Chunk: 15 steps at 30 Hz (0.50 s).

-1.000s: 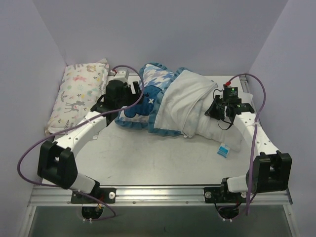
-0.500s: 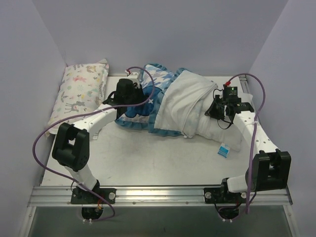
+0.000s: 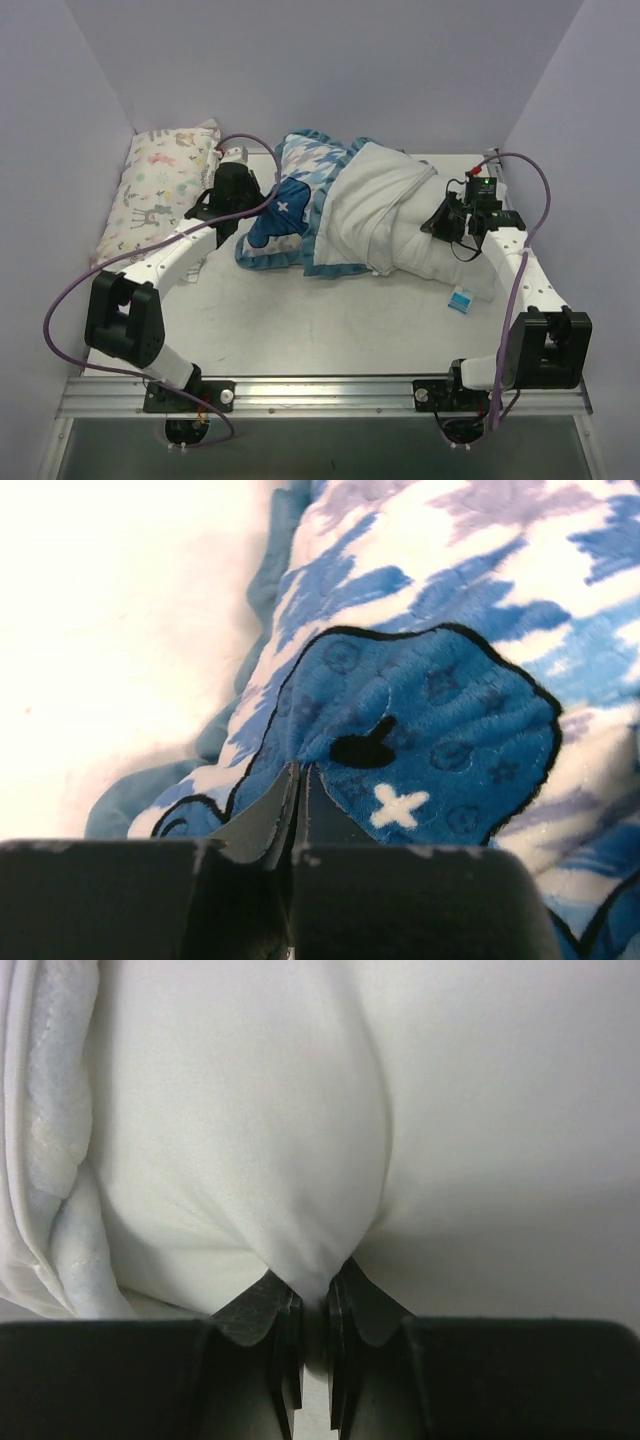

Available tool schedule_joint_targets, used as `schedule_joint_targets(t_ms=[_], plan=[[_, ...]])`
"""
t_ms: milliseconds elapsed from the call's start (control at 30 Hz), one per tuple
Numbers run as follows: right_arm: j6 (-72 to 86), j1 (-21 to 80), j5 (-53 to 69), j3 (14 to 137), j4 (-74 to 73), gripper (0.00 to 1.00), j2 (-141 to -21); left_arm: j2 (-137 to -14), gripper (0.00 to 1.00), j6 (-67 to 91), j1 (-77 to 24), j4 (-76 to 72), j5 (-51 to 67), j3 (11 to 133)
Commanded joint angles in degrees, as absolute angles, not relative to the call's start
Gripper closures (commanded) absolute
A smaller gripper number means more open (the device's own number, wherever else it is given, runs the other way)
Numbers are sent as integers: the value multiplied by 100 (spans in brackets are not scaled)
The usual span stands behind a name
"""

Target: Remove the pillowcase from the pillow

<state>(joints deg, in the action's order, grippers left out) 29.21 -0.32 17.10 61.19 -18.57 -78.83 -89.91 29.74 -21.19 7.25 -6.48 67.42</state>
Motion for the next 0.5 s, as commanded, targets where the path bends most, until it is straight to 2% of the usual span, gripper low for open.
schedule_joint_targets(t_ms=[0, 100, 233, 467], plan=[[2944, -465, 1081, 6021, -1942, 100, -7559, -8588, 100, 3505, -1618, 1782, -2703, 6654], [2997, -597, 1142, 5994, -1942, 100, -7480, -8166, 100, 4093, -1363, 2091, -3137, 6269], [3102, -721, 1283, 6020, -1942, 100, -7366, -7560, 100, 4333, -976, 2091, -3129, 5889], [3006, -528, 1389, 6257, -2118, 100, -7023, -7646, 100, 4025, -1282, 1907, -2285, 6020]])
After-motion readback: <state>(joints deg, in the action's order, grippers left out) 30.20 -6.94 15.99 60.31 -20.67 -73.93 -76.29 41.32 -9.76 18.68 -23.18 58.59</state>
